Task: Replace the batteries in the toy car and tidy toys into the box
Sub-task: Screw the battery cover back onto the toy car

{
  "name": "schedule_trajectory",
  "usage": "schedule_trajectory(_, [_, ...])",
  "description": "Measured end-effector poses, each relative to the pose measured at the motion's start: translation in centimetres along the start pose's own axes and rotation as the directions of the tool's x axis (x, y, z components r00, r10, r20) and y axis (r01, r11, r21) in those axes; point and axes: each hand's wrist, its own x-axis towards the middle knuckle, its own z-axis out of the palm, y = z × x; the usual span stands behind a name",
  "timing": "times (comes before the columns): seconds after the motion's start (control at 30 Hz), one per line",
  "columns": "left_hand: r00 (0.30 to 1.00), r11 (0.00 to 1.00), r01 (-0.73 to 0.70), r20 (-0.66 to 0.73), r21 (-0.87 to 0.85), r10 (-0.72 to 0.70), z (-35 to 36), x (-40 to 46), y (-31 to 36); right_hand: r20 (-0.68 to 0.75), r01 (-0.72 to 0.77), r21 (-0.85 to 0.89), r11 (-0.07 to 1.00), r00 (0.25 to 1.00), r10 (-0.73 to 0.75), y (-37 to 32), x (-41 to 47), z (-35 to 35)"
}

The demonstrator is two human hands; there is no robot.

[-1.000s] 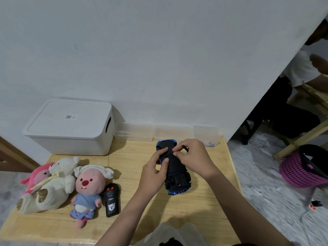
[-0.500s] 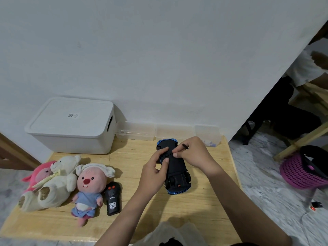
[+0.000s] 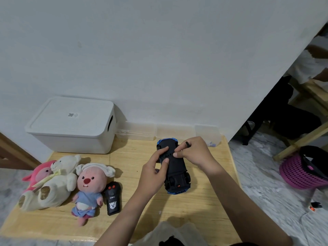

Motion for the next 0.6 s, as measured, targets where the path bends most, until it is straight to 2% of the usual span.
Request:
schedule_trajectory(0.23, [1.0, 0.999, -0.006, -0.019, 0.037, 0.007, 0.03, 0.16, -0.21, -0.022, 0.112, -0.18, 0.977, 0.993, -0.118, 0.04, -0.4, 0.47])
schedule_trajectory(0.4, [1.0, 0.999, 0.012, -0.026, 0.033, -0.011, 0.07, 0.09, 0.02, 0.021, 0.198, -0.385, 0.901, 0.978, -0.206, -0.27, -0.42, 0.74])
schedule_trajectory(0.5, [0.999, 0.999, 0.017, -0.033, 0.032, -0.016, 0.18, 0.06, 0.16, 0.032, 0.197, -0.397, 0.896, 0.979, -0.201, -0.35, -0.36, 0.67])
schedule_trajectory(0.6, [0.999, 1.0, 0.014, -0.044, 0.008, -0.014, 0.26, 0.11, 0.47, 0.004, 0.171, -0.328, 0.929, 0.984, -0.18, -0.15, -0.27, 0.6])
